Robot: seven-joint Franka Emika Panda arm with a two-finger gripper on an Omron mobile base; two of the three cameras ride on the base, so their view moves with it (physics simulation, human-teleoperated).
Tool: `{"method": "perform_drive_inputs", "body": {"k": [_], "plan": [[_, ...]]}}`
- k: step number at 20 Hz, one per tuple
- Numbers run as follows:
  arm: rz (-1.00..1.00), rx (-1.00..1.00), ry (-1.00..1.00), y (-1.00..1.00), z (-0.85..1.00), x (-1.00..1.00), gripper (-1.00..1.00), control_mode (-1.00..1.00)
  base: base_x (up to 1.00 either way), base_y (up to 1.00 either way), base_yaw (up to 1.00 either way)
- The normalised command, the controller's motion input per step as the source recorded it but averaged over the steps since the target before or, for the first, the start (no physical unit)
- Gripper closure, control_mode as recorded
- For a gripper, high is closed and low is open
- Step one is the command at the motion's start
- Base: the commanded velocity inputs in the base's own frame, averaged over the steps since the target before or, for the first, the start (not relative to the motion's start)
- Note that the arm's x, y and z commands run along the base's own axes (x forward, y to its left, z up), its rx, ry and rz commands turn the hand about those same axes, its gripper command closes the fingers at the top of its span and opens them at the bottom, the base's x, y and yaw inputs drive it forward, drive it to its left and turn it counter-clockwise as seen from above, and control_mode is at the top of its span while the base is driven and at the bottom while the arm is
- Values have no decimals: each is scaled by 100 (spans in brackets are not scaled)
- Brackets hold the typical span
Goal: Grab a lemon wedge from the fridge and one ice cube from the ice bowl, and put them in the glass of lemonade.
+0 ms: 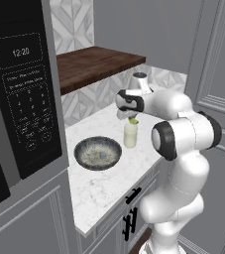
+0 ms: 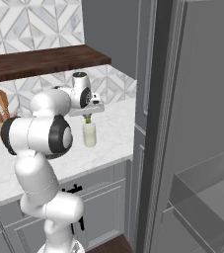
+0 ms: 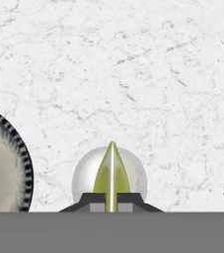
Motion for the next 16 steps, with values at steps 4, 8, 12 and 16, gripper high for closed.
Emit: {"method": "perform_drive_inputs", "body": {"k": [4, 8, 12, 16], "plan": [[0, 0, 0, 0, 0, 0, 100, -100, 0, 0, 0], [0, 0, 0, -6, 5, 17, 100, -100, 0, 0, 0], [0, 0, 0, -4, 5, 4, 100, -100, 0, 0, 0], [0, 0, 0, 3, -1, 0, 100, -100, 0, 0, 0]]}}
